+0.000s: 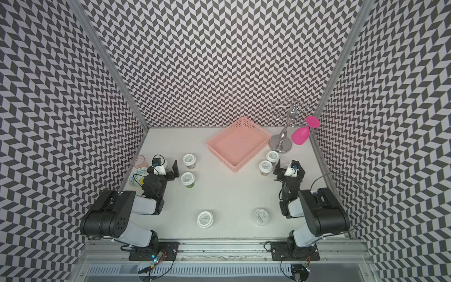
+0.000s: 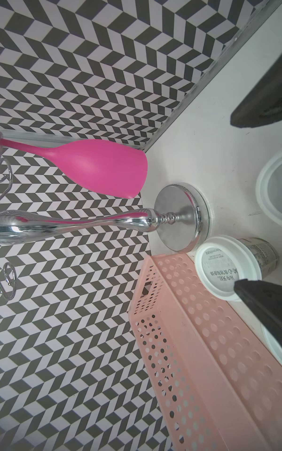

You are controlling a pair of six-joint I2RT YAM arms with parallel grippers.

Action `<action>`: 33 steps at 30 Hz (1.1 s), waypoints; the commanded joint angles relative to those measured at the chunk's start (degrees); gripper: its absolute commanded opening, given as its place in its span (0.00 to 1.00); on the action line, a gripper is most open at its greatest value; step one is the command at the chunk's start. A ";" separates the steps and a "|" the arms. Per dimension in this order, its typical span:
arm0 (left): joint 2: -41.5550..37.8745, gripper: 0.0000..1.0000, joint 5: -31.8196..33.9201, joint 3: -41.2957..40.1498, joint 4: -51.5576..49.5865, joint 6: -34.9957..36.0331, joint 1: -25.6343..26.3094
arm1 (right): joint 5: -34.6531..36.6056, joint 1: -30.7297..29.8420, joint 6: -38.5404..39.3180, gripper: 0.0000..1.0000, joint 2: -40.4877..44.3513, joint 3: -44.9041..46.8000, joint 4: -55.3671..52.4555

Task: Put the yogurt in the basket
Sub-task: Adjust the basket at the center of the board.

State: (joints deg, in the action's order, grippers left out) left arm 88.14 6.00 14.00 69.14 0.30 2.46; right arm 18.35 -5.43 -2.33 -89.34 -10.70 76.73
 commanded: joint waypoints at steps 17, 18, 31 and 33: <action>0.46 1.00 0.68 0.60 1.79 -0.38 -0.24 | -0.94 0.61 0.57 0.99 -0.64 -0.77 2.93; 0.41 1.00 0.69 0.59 1.85 -0.38 -0.20 | -0.94 0.60 0.58 0.99 -0.57 -0.73 3.12; -13.10 1.00 -2.04 18.45 -37.37 0.09 0.28 | -1.05 -0.67 2.94 1.00 3.87 6.73 13.43; -14.62 1.00 -1.96 22.25 -44.50 -0.80 0.48 | 2.81 -2.18 3.37 1.00 6.32 7.29 12.25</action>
State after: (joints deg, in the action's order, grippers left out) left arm 75.48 4.89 32.38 40.42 0.30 2.52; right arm 18.59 -6.39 -0.54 -85.80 -4.45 82.46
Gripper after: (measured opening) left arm 0.998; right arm 0.995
